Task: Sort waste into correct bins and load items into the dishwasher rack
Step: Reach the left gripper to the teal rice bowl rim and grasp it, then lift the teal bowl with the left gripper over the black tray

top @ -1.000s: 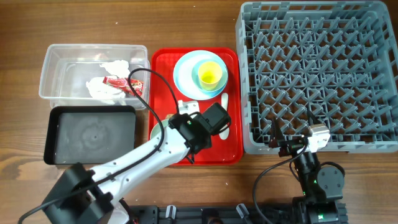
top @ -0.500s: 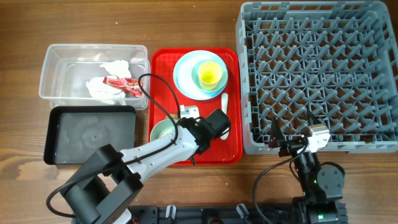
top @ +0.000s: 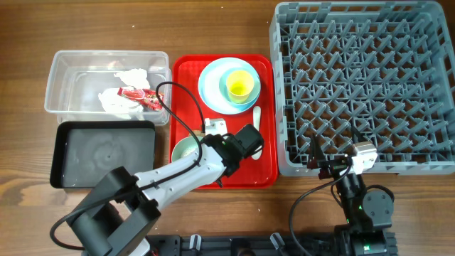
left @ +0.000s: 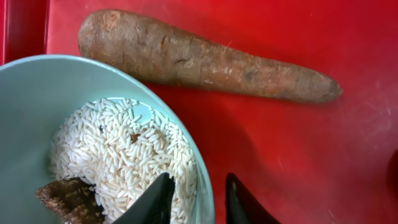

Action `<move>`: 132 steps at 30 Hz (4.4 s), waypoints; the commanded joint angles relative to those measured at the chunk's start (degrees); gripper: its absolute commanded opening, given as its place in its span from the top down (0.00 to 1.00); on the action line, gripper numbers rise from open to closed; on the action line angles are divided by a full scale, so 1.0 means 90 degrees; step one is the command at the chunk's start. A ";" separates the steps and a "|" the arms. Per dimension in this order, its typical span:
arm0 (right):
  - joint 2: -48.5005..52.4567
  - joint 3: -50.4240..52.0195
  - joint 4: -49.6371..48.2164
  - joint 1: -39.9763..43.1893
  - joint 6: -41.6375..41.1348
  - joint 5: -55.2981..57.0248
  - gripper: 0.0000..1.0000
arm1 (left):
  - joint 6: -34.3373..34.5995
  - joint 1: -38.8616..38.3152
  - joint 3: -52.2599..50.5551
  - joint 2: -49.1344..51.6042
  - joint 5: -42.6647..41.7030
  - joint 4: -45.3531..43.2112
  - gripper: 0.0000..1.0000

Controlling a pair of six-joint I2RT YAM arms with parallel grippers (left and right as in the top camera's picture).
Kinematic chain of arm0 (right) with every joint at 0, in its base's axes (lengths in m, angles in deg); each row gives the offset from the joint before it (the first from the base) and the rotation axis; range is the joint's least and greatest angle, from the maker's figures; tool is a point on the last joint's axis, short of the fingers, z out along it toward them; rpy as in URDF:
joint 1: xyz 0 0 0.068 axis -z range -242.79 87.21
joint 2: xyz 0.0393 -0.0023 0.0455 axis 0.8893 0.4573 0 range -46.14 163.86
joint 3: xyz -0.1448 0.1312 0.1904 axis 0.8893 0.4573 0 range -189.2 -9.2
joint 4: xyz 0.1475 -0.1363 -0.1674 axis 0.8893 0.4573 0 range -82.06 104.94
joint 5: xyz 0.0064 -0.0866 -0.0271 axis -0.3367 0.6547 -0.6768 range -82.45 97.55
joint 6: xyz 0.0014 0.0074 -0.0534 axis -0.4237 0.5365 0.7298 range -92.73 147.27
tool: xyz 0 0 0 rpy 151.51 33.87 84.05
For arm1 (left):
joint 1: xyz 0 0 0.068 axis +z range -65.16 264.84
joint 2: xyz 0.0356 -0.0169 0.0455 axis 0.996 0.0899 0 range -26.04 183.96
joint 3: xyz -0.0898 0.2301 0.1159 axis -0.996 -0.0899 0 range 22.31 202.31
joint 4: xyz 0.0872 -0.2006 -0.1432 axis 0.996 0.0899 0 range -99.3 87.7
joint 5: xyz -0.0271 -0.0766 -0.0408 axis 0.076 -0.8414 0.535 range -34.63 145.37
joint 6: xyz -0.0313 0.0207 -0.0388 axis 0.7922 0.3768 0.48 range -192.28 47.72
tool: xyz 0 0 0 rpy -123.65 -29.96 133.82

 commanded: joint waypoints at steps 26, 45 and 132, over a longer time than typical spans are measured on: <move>-0.0046 0.0007 -0.0032 0.0027 0.0049 0.0061 0.00 | -0.1399 -0.0029 0.0585 -0.0153 -0.0731 0.0954 0.96; -0.0044 0.0007 -0.0029 0.0027 0.0049 0.0061 0.00 | -0.1343 -0.0029 0.0663 -0.0211 -0.0811 0.0894 0.86; -0.0044 0.0007 -0.0029 0.0027 0.0049 0.0061 0.00 | -0.3810 0.6734 0.0544 -0.2361 -0.4420 0.1280 0.96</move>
